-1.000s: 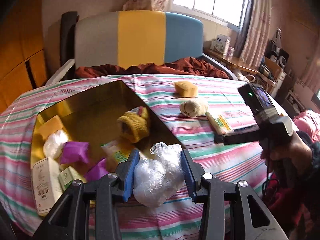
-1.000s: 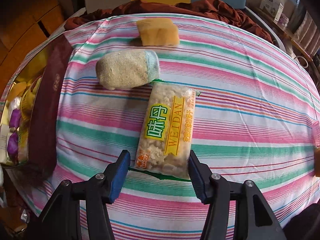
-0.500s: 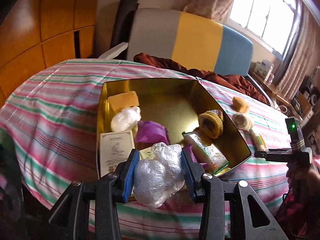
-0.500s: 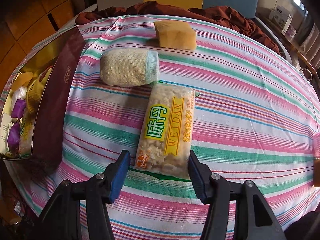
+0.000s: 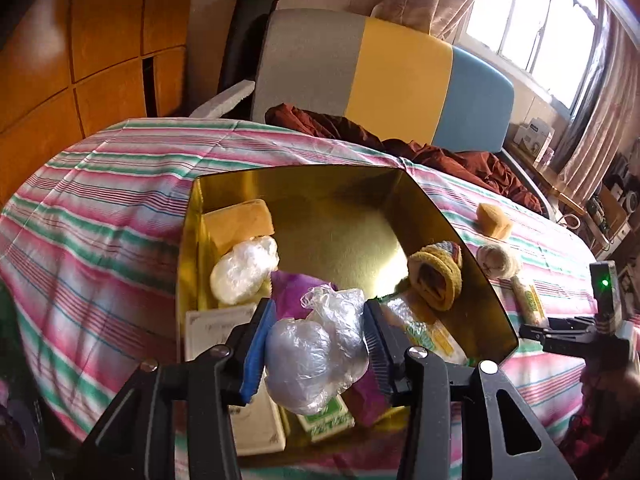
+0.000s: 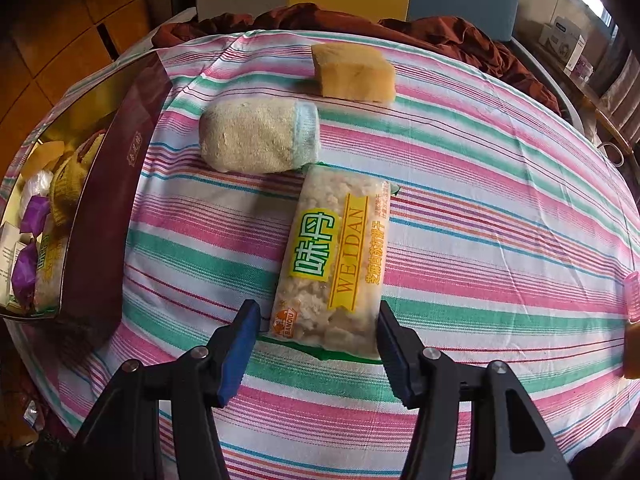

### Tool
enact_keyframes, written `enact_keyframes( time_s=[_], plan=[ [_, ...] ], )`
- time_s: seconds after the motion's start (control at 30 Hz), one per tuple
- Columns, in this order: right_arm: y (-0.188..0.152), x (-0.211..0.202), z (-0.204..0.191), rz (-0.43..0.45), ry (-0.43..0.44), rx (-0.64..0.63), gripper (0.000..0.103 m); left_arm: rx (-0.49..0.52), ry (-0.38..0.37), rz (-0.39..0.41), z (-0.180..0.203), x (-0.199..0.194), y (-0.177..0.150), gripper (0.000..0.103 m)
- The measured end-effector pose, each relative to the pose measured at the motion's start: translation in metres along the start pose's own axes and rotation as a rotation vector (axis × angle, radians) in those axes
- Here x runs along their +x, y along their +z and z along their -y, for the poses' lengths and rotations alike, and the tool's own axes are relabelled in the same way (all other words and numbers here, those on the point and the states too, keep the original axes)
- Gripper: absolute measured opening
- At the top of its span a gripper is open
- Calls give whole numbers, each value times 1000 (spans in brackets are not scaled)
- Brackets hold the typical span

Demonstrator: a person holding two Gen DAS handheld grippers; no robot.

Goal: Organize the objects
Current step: 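Carry the plastic bundle into the gold tray and open the left tool while right holds crackers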

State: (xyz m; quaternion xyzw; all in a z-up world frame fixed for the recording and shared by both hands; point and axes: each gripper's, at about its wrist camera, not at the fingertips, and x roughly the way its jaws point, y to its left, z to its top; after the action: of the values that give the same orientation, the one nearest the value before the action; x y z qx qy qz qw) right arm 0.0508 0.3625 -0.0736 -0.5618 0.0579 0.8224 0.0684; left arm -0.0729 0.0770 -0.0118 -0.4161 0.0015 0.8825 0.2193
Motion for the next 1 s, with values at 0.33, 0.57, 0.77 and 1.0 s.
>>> enact_keyframes(
  time_s=[0.33,0.57,0.77,1.0],
  plan=[
    [-4,-5,0,2,0,0,58,-25,-34,-57,18,43,24,62],
    [5,0,-3,4,-10,-9,58,-28,11,-33,11,27,7,67],
    [2,0,-5,0,-6,-7,57,-22,43,-10,4,5,-16,69],
    [-7,-8,-7,-9,57,46,56,10,64,30,6,-16,-26,71]
  ],
)
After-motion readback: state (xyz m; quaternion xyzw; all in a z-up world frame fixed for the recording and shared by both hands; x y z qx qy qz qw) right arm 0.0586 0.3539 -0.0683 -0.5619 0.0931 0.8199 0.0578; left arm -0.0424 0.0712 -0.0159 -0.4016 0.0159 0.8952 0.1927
